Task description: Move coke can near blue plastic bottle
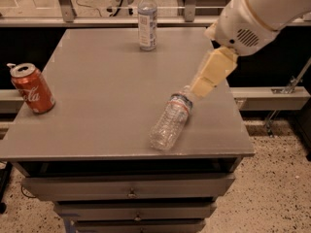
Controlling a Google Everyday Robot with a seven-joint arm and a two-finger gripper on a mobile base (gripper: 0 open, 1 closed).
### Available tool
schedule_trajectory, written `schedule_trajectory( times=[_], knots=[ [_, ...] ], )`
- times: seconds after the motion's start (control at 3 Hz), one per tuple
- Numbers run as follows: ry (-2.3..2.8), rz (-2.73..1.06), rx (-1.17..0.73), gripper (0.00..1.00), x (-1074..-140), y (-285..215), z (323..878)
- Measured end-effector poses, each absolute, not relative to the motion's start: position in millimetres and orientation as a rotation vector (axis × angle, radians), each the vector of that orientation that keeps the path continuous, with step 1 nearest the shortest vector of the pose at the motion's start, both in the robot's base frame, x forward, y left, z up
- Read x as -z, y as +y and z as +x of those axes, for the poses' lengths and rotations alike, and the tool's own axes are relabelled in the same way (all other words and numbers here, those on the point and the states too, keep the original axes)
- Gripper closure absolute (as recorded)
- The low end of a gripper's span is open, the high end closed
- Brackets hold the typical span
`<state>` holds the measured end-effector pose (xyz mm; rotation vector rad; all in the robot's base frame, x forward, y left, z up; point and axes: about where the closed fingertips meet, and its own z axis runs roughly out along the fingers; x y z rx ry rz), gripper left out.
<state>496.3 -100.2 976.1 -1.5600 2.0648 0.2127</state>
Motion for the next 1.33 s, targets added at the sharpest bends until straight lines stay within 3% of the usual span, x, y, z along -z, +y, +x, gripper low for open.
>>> schedule_trajectory(
  times=[0.67,1.33],
  knots=[
    [1.925,-1.352,-0.603,0.0,-964,34,510],
    [1.888,-1.318,-0.603,0.0,-975,45,515]
  ],
)
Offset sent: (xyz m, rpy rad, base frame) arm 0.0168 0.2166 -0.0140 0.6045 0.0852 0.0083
